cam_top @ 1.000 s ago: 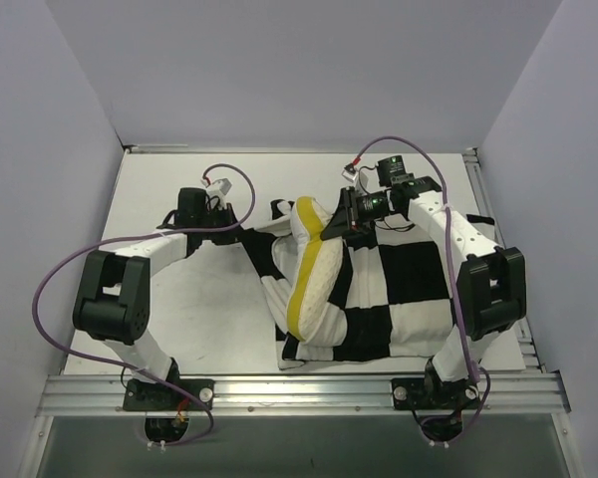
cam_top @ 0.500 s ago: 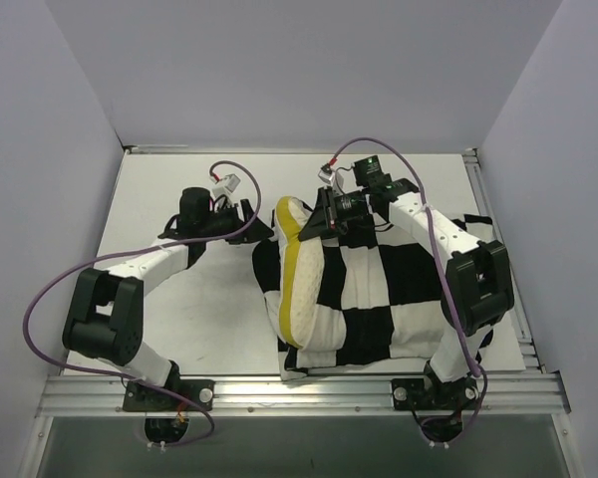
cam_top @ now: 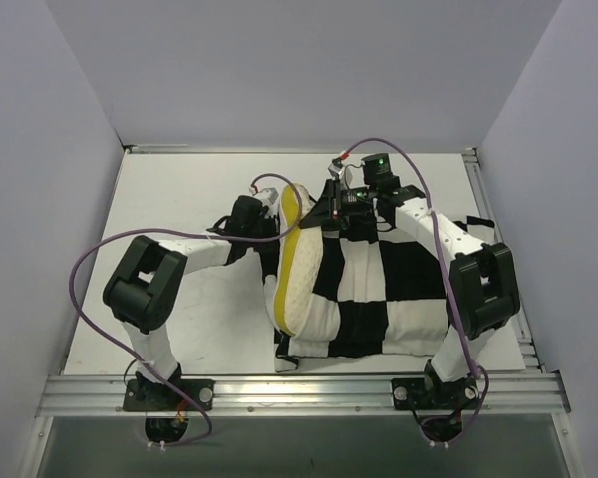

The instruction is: Put the pillow into the pillowcase

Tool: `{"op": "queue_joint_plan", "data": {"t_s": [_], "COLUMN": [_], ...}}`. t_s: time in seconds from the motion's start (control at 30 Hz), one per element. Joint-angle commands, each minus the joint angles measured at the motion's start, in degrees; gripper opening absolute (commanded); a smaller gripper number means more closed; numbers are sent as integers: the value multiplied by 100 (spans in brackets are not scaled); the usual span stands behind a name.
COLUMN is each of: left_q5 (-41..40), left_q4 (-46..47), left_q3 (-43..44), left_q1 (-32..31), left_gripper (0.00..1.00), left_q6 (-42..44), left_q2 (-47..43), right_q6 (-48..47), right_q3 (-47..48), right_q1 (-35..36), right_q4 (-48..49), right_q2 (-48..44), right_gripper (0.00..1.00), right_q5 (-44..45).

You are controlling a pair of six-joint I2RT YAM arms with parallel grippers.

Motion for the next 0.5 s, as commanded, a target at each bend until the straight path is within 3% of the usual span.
{"op": "queue_joint_plan", "data": {"t_s": [0.0,0.07,0.17,0.2,0.27,0.3,0.33,0.37,0.4,0.47], "left_q5": [-1143,-1328,-1539,-1593,-1585,-1532,-1471,-1166,-971,-480], "left_q4": [182,79,-326,-457,-520,-555,-581,-634,-756,-975], "left_q3": [361,614,809,818,748,705,626,616,625,642], "left_q1": [-137,-233,-251,-225,-59,20,126,335,468,697], "left_gripper": [64,56,37,24,15,11,0,0,0,0], "left_q6": [196,364,539,592,812,873,1039,1102,1146,1260], "left_q2": [365,637,866,867,727,639,412,279,139,-308], "right_q6": [1484,2378,2402,2384,2200,1703,1115,526,-724,-1577], "right_q3": [-278,-639,-718,-754,-833,-816,-746,-649,-405,-227], "right_q1": [52,52,26,-18,-97,-132,-219,-246,-247,-273], "right_q4": [1753,2538,2744,2700,2464,1888,1282,632,-645,-1515], "right_q2": [-585,-664,-778,-805,-893,-919,-963,-963,-946,-753], "right_gripper": [0,0,0,0,0,0,0,0,0,0], "right_q5": [-909,-962,-989,-980,-945,-823,-674,-524,-96,353]}}
